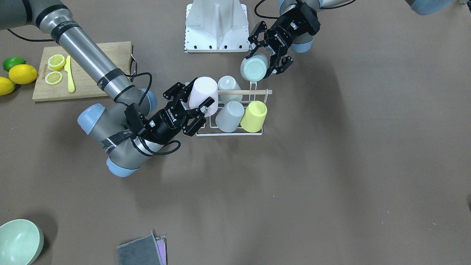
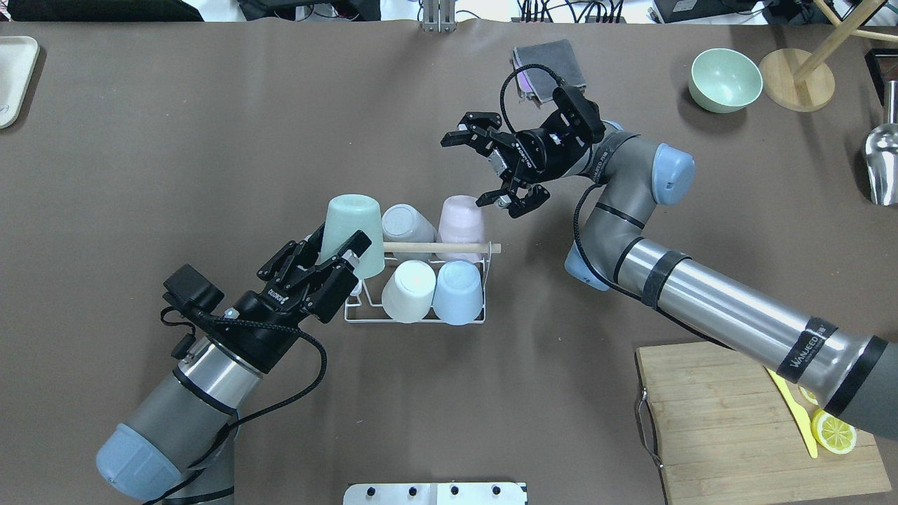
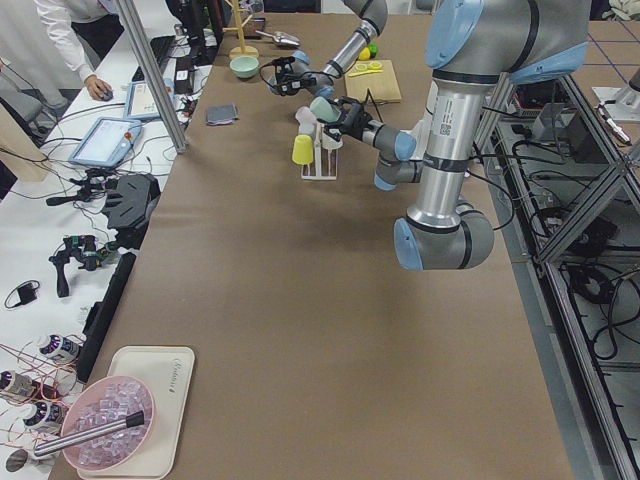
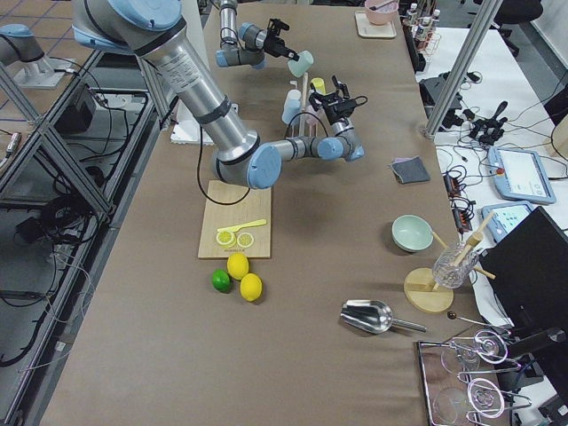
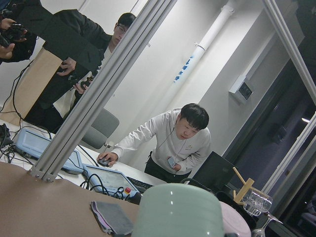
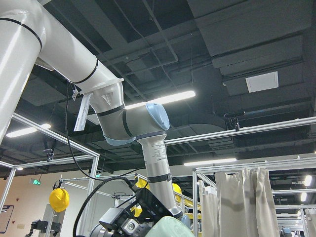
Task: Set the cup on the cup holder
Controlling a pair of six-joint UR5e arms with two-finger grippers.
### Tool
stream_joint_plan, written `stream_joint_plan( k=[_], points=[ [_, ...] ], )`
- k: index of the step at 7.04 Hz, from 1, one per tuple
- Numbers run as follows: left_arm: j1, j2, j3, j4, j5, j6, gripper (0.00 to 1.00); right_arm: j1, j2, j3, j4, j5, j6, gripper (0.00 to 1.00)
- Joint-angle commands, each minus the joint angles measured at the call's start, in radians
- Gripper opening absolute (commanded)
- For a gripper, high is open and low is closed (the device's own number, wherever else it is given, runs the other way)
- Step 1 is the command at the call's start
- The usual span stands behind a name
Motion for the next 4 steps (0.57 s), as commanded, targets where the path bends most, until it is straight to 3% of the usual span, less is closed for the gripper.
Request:
stream_joint_plan(
  k=[1, 3, 4],
  points=[
    [0.003, 0.008, 0.015, -0.041, 0.001, 0.013, 0.13, 0.016, -0.008, 0.003, 0.001, 0.003, 0.002, 1.0],
    [0.021, 0.005, 0.033, -0.057, 0.041, 0.014, 0.13, 0.097, -0.045, 0.013, -0.001, -0.007, 0.096, 0.99],
    [0.025, 0.001, 0.047, -0.063, 0.05, 0.014, 0.13, 0.15, -0.074, 0.032, -0.003, -0.058, 0.209, 0.99]
  ],
)
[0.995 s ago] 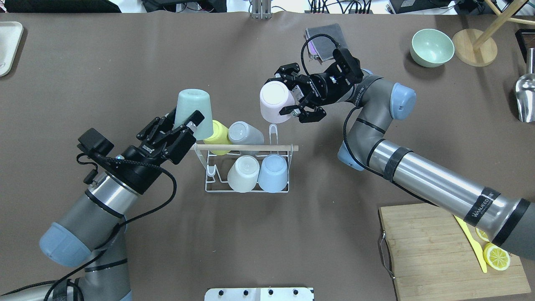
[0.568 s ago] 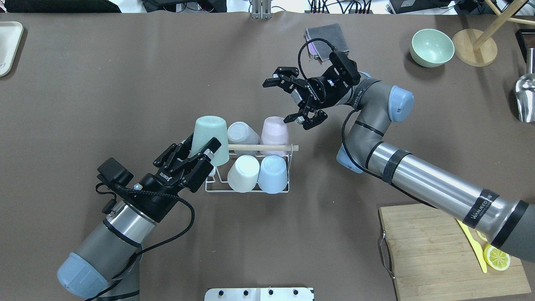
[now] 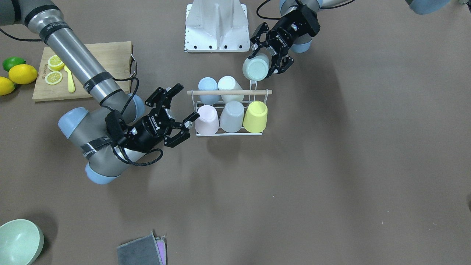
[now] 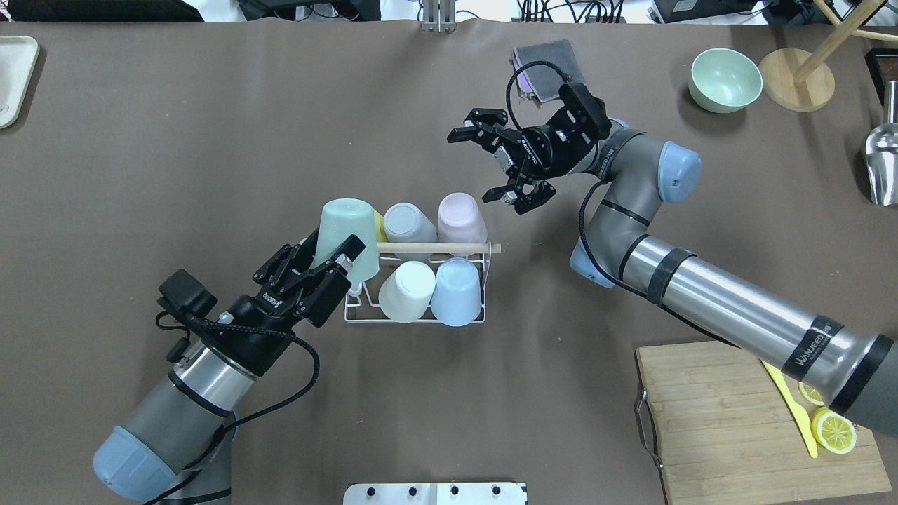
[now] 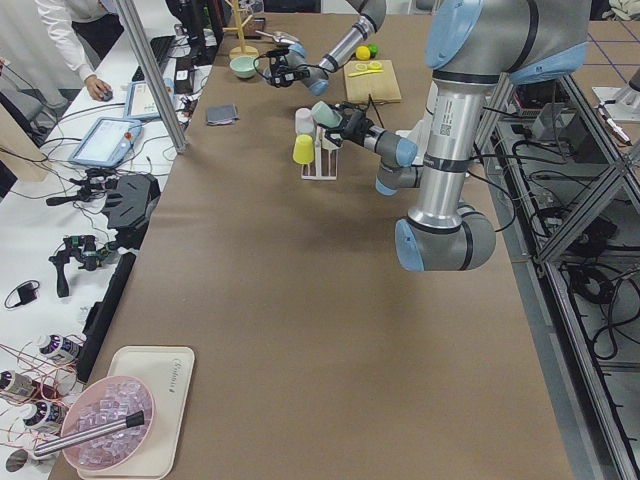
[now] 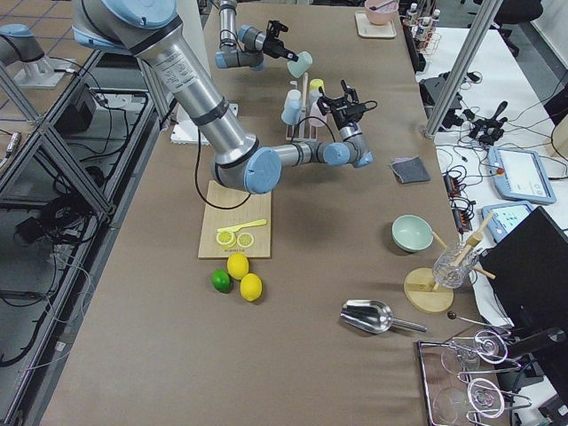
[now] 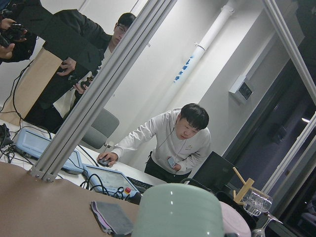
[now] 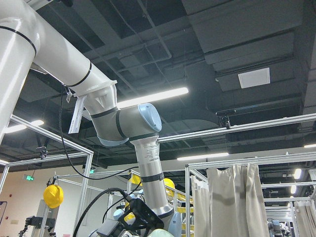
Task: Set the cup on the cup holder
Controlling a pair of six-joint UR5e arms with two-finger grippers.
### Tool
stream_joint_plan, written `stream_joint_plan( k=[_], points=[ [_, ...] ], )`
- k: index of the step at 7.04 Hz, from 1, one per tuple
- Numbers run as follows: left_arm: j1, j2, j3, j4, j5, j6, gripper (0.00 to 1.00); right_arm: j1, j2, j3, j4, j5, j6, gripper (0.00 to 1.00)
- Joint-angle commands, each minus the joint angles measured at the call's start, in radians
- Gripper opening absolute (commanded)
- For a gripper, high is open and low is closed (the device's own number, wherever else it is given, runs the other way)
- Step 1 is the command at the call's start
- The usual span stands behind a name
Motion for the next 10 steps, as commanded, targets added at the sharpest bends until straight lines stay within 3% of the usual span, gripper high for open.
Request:
stream_joint_plan(
  k=[1, 3, 6, 9, 10],
  points=[
    [0.012, -0.005, 0.019, -0.009, 0.018, -0.001, 0.13, 0.102, -0.059, 0.03, -0.001, -0.078, 0.244, 0.99],
    [0.014, -0.006, 0.045, -0.027, 0.034, -0.001, 0.13, 0.168, -0.116, 0.105, -0.102, -0.127, 0.395, 0.99],
    [0.018, -0.02, 0.074, -0.029, 0.046, -0.001, 0.14, 0.223, -0.286, 0.218, -0.123, -0.217, 0.687, 0.99],
    [0.026, -0.022, 0.094, -0.035, 0.075, -0.002, 0.14, 0.32, -0.481, 0.416, -0.138, -0.374, 1.065, 0.97],
    [0.026, -0.022, 0.094, -0.035, 0.08, -0.001, 0.18, 0.341, -0.525, 0.506, -0.223, -0.435, 1.107, 0.97]
  ],
)
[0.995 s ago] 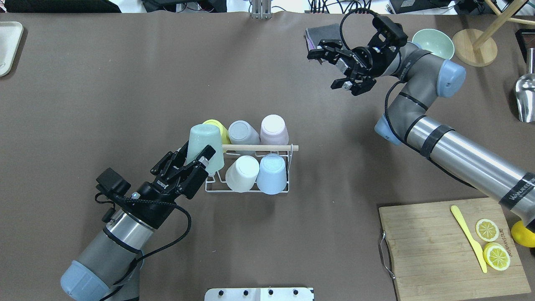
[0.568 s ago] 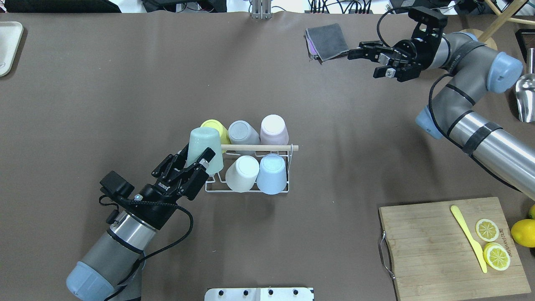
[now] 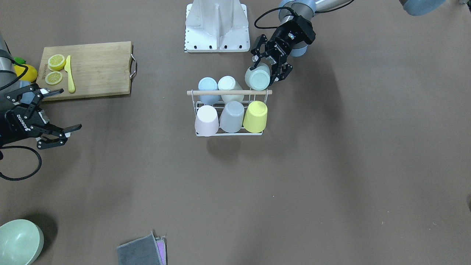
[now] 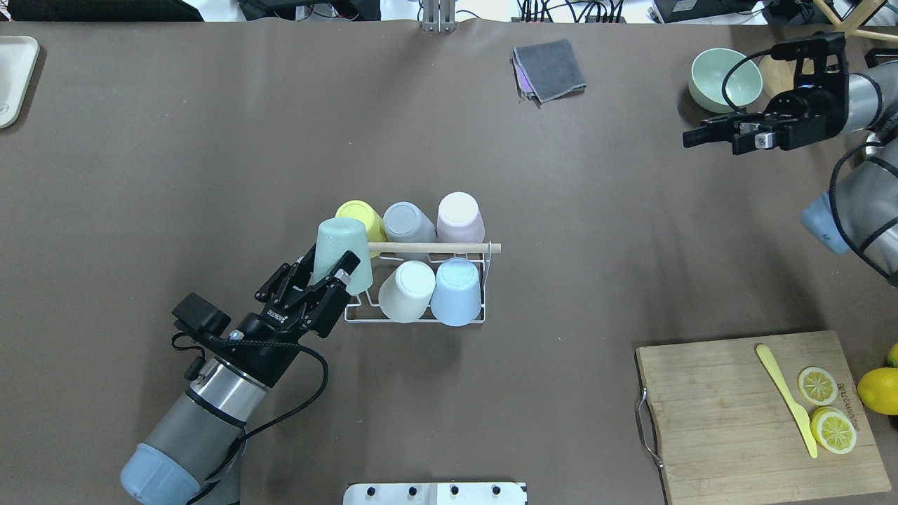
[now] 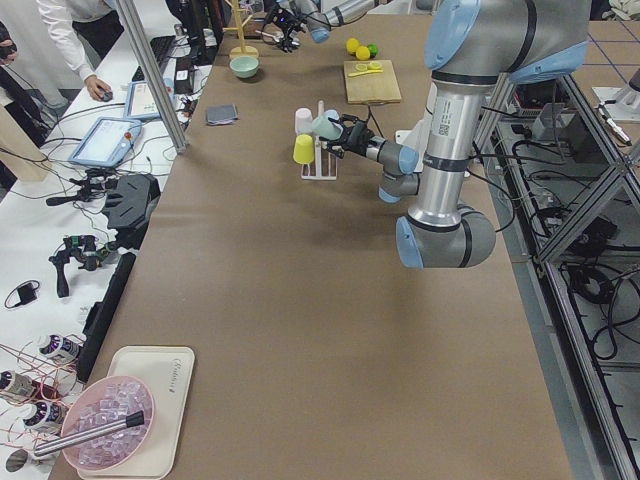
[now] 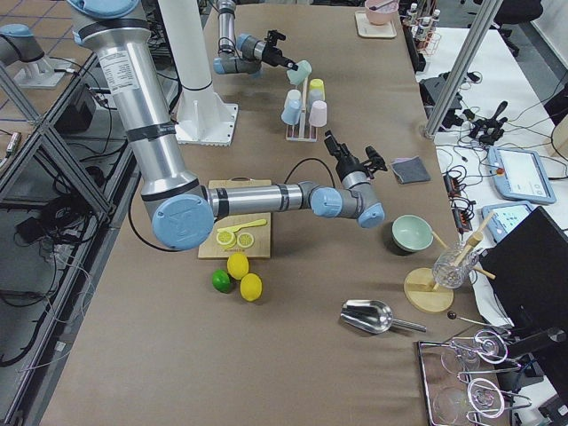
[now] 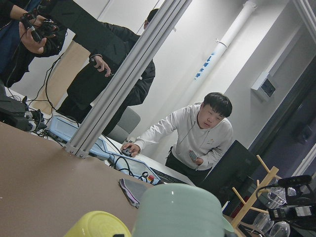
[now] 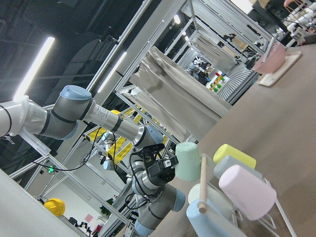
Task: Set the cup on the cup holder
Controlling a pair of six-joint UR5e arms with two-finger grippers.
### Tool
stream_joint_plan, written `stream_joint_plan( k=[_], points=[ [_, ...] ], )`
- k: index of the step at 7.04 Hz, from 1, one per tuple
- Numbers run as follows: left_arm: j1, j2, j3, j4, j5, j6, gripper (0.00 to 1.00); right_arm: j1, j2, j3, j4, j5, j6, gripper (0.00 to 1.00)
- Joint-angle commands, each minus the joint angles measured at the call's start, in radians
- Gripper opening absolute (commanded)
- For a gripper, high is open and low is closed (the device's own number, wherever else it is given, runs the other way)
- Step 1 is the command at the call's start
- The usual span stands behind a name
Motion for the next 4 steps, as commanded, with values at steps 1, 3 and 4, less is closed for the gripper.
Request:
stream_joint_plan(
  k=[1, 3, 4],
  points=[
    [0.0, -0.002, 0.003, 0.0, 0.017, 0.019, 0.35, 0.039, -0.097, 0.174, -0.185, -0.14, 0.124, 0.97],
    [0.0, -0.014, 0.016, -0.002, 0.029, 0.079, 0.97, 0.056, -0.134, 0.216, -0.219, -0.2, 0.225, 0.96],
    [0.004, -0.023, 0.024, -0.002, 0.034, 0.081, 0.97, 0.074, -0.134, 0.236, -0.222, -0.255, 0.315, 0.96]
  ],
)
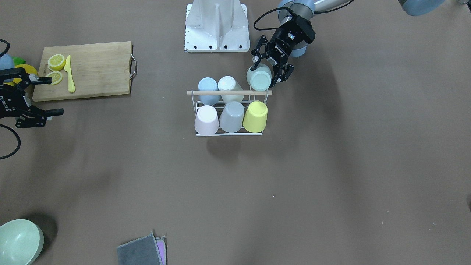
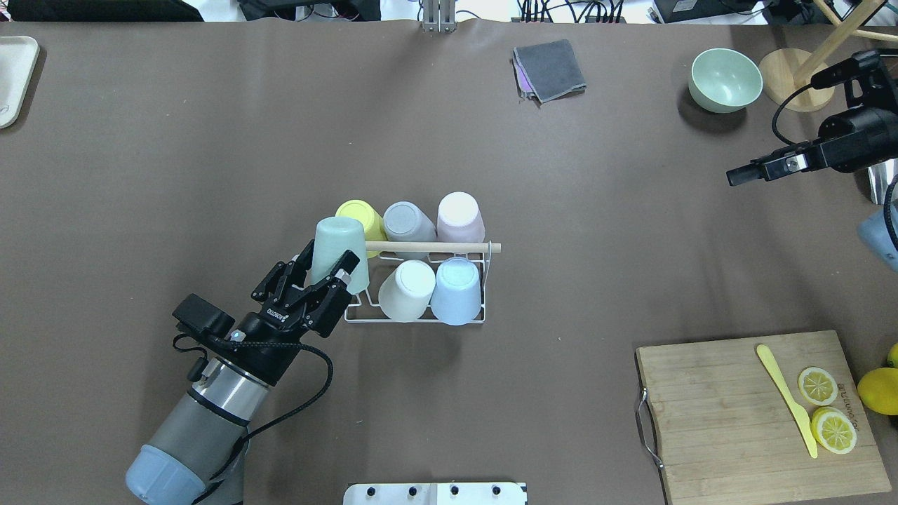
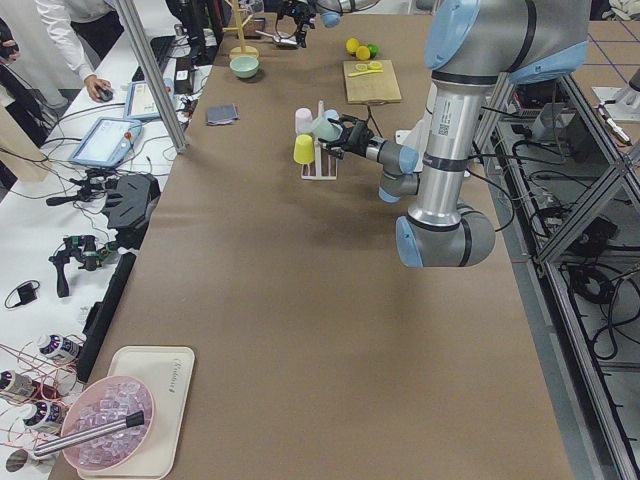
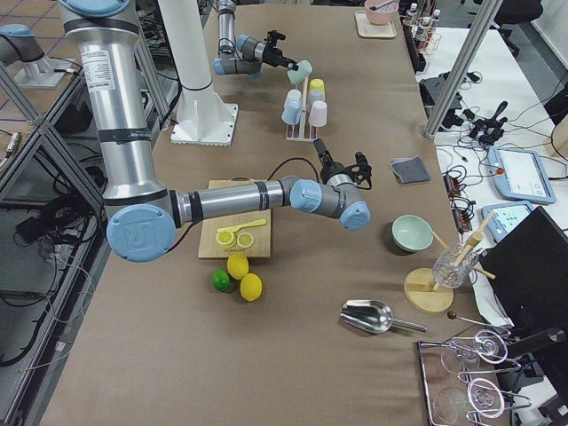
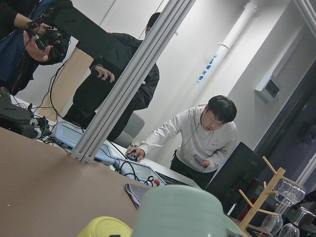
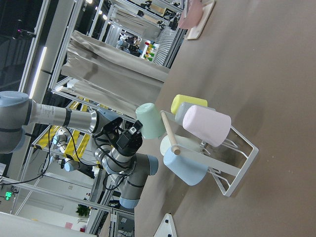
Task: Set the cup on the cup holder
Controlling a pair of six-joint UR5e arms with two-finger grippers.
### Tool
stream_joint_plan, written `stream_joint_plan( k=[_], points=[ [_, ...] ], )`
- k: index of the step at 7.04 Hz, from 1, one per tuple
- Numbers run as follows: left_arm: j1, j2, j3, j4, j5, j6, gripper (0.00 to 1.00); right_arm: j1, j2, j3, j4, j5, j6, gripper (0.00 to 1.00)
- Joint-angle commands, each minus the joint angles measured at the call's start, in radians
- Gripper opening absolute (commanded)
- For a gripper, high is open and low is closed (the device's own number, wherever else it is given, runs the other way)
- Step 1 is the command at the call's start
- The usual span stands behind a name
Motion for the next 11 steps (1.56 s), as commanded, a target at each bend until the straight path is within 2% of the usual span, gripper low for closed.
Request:
stream_joint_plan(
  k=[1, 4, 5, 7, 8, 9, 10, 11],
  points=[
    [0.005, -0.016, 0.016, -0.001, 0.007, 0.022, 0.97, 0.031, -0.024, 0.066, -0.004, -0.111, 0.251, 0.96],
    [0.002, -0.017, 0.005, 0.001, 0.048, 0.025, 0.97, 0.056, -0.092, 0.169, -0.003, -0.306, 0.51, 0.96],
    [-0.019, -0.011, -0.021, 0.008, 0.042, 0.033, 0.97, 0.066, -0.119, 0.204, -0.003, -0.383, 0.515, 0.96],
    [-0.076, -0.016, -0.075, 0.013, 0.036, 0.22, 0.97, 0.102, -0.152, 0.232, -0.004, -0.565, 0.517, 0.94],
    [-0.13, -0.016, -0.072, 0.022, 0.009, 0.258, 0.97, 0.115, -0.165, 0.232, -0.003, -0.653, 0.515, 0.94],
    [-0.209, 0.024, -0.044, 0.109, -0.048, 0.258, 0.97, 0.141, -0.171, 0.241, -0.003, -0.748, 0.518, 0.98],
    [-0.254, 0.085, -0.03, 0.158, -0.111, 0.258, 0.97, 0.155, -0.179, 0.247, -0.003, -0.819, 0.547, 0.98],
    [-0.311, 0.126, -0.012, 0.235, -0.181, 0.248, 0.97, 0.171, -0.179, 0.267, -0.003, -0.935, 0.613, 0.98]
  ],
)
